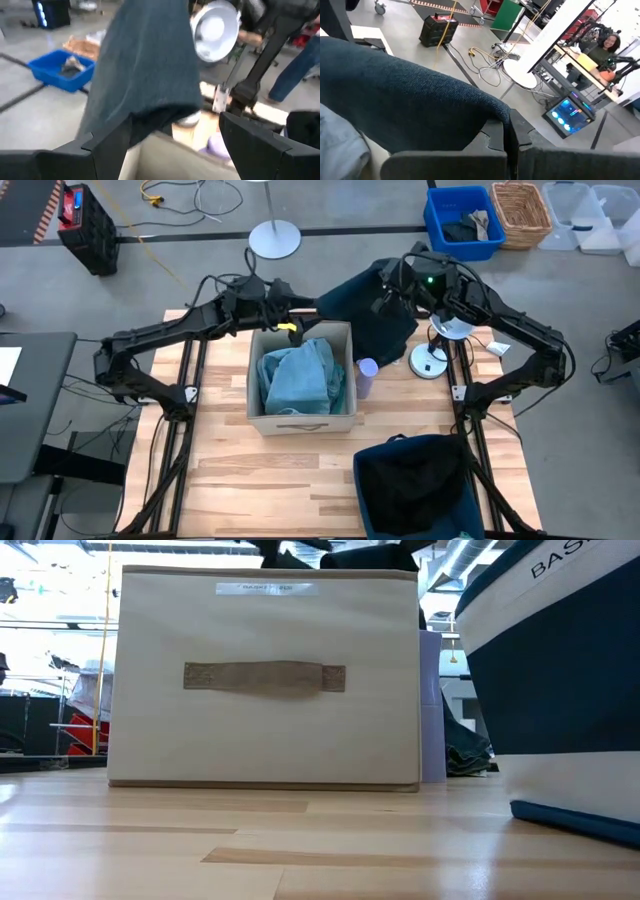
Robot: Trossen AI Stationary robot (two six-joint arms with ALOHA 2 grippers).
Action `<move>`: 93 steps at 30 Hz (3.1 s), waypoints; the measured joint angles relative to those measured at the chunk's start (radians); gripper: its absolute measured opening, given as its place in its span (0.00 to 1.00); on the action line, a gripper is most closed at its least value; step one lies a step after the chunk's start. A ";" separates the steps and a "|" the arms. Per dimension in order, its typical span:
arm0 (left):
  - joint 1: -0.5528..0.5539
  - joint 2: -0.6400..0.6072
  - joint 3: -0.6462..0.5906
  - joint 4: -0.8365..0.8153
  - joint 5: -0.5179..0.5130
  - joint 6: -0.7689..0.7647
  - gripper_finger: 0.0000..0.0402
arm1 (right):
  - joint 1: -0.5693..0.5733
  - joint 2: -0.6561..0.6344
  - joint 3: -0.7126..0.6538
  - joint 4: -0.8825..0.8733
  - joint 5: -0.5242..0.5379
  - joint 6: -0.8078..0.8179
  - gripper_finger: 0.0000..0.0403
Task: Sort clothes
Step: Put the black pants into the blue laundry bin
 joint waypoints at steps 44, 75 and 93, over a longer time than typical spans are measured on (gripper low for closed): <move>-0.007 0.131 0.000 0.222 -0.043 0.023 0.50 | 0.036 0.000 0.044 -0.077 0.000 0.072 0.00; 0.005 0.131 0.001 0.299 -0.054 0.156 0.07 | 0.062 -0.008 0.047 0.017 0.001 -0.058 0.13; 0.031 0.133 0.146 0.250 0.156 0.259 0.07 | 0.044 -0.034 0.248 -0.246 -0.151 0.007 0.65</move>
